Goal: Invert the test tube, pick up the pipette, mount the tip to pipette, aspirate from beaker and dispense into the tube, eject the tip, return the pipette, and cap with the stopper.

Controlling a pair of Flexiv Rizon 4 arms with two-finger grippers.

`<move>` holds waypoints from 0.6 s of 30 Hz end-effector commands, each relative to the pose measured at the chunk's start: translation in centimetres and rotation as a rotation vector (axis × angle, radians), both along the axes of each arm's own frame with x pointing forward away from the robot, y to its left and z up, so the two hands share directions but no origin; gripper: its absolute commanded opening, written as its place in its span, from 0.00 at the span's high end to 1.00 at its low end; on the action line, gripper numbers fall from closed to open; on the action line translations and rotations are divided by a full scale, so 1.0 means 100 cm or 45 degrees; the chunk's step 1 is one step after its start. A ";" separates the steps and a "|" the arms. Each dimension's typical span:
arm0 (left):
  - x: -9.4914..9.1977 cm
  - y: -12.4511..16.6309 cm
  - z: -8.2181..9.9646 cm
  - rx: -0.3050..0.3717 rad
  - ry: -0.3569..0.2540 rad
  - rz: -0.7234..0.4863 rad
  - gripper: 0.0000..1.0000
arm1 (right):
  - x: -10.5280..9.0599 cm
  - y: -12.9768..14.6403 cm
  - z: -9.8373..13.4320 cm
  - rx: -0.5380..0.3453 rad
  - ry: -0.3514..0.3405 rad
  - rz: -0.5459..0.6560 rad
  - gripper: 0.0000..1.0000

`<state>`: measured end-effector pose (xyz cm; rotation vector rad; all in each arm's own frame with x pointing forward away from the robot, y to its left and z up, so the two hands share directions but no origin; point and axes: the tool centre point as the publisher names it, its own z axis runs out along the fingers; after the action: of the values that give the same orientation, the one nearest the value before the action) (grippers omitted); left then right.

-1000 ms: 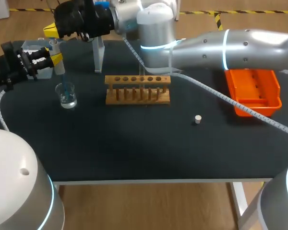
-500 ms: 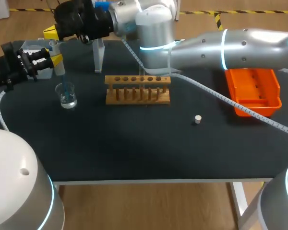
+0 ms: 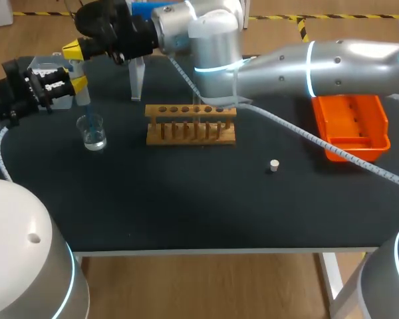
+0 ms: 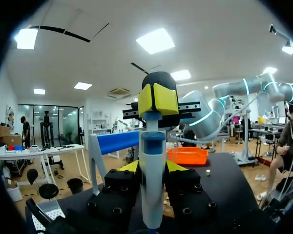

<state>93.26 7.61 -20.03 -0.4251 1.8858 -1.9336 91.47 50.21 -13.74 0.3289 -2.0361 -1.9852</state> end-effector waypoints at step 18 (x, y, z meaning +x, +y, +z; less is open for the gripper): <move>0.001 0.002 0.003 -0.004 -0.004 -0.006 1.00 | 0.008 0.001 0.020 0.031 -0.048 -0.023 0.84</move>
<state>93.37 7.61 -19.89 -0.4230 1.8811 -1.9347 92.09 50.43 -12.70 0.3548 -2.0358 -2.0272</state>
